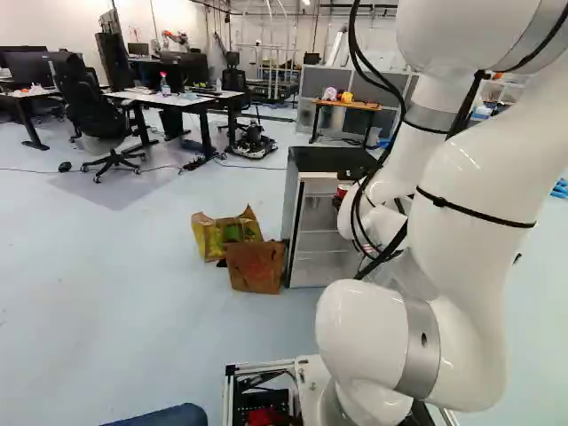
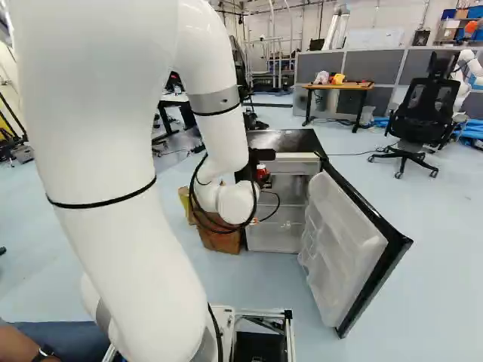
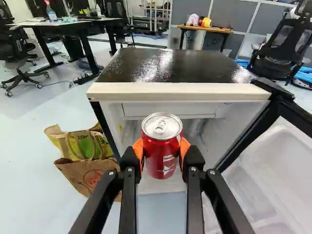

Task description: Grab a drink from the fridge

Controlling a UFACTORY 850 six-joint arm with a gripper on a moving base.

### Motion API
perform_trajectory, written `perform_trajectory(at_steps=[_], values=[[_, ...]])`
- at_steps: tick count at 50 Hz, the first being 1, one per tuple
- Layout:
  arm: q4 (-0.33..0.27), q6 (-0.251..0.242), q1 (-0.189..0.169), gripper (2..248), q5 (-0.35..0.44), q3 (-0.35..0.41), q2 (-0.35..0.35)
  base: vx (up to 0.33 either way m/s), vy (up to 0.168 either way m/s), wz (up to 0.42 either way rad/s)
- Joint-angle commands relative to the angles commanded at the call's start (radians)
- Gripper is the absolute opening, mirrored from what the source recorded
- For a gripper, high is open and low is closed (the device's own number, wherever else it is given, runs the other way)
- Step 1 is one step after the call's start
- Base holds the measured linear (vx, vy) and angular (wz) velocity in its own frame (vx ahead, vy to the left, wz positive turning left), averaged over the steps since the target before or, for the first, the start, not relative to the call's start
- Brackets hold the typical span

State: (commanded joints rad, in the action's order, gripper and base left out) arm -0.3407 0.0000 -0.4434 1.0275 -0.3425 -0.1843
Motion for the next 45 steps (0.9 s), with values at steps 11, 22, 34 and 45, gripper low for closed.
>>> perform_trajectory(at_steps=[11, 22, 34, 45], values=[[0.0, 0.0, 0.004, 94, -0.04, -0.003, 0.028, 0.0, 0.0, 0.0], [0.0, 0.0, 0.009, 94, -0.066, -0.01, 0.051, 0.0, 0.0, 0.0], [0.0, 0.0, 0.015, 94, -0.075, -0.022, 0.072, 0.0, 0.0, 0.0], [0.0, 0.0, 0.021, 94, -0.082, -0.037, 0.088, 0.0, 0.0, 0.0]])
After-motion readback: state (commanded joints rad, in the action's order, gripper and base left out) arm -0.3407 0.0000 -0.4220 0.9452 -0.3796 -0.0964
